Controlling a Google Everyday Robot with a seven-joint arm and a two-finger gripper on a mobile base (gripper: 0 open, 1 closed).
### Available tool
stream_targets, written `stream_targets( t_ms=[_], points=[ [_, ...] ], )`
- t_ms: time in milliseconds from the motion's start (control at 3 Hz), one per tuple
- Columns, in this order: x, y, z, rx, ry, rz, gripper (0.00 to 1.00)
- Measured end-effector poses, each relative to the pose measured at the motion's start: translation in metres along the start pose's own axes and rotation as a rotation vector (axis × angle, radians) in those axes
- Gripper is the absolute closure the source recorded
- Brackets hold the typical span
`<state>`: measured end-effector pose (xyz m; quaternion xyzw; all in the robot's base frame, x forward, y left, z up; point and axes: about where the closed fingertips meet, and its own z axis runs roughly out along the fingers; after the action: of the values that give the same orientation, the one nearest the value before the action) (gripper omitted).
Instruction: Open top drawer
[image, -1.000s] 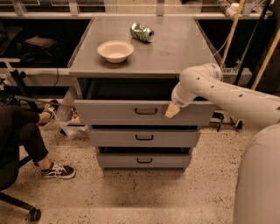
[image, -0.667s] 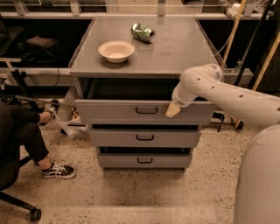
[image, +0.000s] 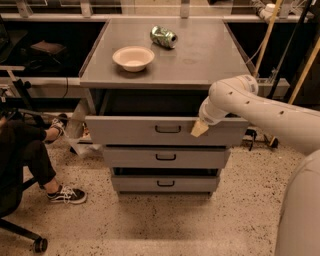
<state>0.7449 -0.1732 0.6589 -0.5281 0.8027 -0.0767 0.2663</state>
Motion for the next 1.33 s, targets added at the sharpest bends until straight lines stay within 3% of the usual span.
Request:
stream_targets(
  t_ms=[333,667,1333],
  points=[
    [0.0,0.0,0.0,0.0,0.0,0.0,0.84],
    [0.0,0.0,0.0,0.0,0.0,0.0,1.0],
    [-0.0002,0.0062,-0.0029,0.004,-0.002,-0.009,1.0]
  ],
)
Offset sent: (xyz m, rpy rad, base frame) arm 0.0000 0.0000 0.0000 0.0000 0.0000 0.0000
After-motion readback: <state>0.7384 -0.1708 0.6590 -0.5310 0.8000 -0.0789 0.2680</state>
